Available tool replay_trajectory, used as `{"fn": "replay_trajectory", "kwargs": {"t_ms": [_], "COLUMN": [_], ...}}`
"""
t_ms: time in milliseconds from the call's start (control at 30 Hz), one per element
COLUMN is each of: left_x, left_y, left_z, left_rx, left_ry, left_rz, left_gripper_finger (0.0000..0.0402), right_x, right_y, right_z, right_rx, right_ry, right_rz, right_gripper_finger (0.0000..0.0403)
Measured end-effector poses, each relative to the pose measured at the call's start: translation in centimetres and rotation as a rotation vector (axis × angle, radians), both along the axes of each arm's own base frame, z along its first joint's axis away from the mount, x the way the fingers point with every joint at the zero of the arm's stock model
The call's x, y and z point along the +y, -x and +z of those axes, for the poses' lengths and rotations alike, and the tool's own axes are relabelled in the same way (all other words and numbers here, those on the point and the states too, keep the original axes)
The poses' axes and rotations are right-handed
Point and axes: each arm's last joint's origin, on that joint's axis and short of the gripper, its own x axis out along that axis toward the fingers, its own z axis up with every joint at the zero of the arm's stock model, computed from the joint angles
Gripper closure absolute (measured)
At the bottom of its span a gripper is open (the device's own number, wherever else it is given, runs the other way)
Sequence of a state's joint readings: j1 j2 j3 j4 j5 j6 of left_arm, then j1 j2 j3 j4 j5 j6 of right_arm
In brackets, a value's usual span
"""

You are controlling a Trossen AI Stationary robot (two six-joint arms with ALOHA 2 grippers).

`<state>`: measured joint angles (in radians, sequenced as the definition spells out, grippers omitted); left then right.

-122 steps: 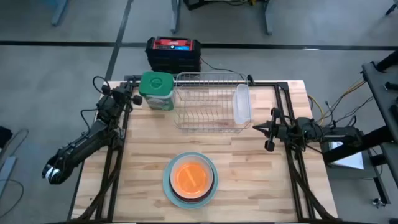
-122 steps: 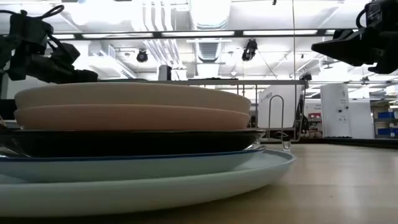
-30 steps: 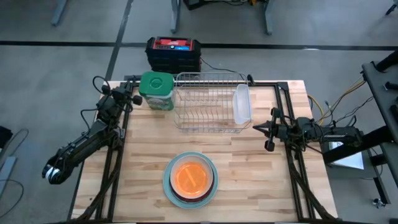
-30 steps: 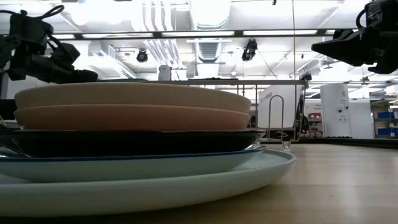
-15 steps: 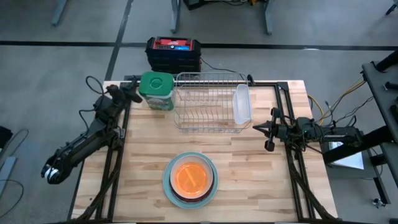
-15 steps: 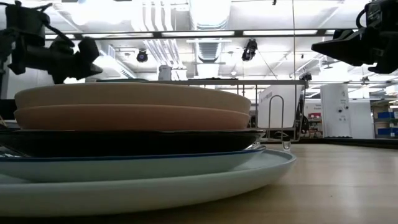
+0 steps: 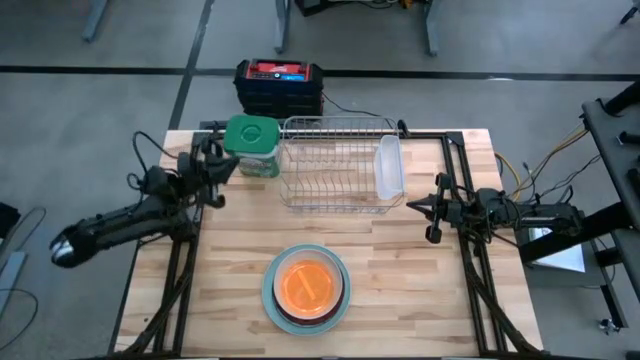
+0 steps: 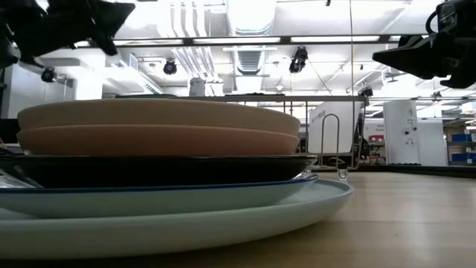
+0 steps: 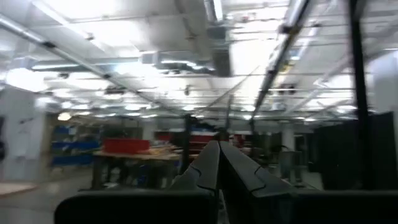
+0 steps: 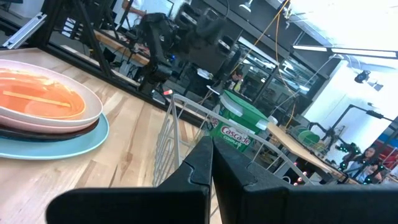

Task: Sort dishes
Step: Put the orange plate in the dishwasher rack

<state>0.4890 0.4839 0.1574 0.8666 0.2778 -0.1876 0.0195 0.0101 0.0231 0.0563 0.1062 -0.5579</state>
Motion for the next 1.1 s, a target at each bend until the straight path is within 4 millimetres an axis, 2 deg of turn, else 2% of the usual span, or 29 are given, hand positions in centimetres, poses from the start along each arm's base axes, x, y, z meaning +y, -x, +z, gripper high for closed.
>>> {"fn": "replay_trajectory", "kwargs": {"t_ms": [200, 367, 467, 633, 833, 1000, 1100], "left_x": [-2.6, -4.5, -5.3, -5.5, -4.9, -5.0, -5.2], "left_y": [-1.6, -2.8, -3.5, -4.5, -4.9, -5.1, -5.4], "left_z": [0.3, 0.2, -0.3, -1.4, -1.7, -1.7, -2.1], "left_rx": [0.014, 0.068, 0.112, 0.204, 0.241, 0.306, 0.380], "left_ry": [-0.049, -0.136, -0.097, -0.039, 0.119, 0.207, 0.238], "left_rz": [-0.040, -0.136, -0.213, -0.252, -0.081, -0.158, -0.229], "left_gripper_finger": [0.0401, 0.0401, 0.0401, 0.0401, 0.0401, 0.0401, 0.0401], "right_x": [0.0, 0.1, 0.0, -0.1, -0.1, 0.2, 0.2], "right_y": [0.0, 0.0, 0.0, 0.3, 0.0, -0.4, -0.6], "right_z": [0.0, 0.4, 0.5, 2.0, 3.7, 6.8, 8.3], "right_rx": [-0.002, -0.060, -0.078, -0.245, -0.235, -0.244, -0.242], "right_ry": [-0.017, -0.252, -0.335, -0.438, -0.515, -0.605, -0.608], "right_rz": [0.002, 0.042, 0.043, 0.025, 0.040, 0.158, 0.166], "right_gripper_finger": [0.0403, 0.0403, 0.0403, 0.0403, 0.0403, 0.0403, 0.0403]}}
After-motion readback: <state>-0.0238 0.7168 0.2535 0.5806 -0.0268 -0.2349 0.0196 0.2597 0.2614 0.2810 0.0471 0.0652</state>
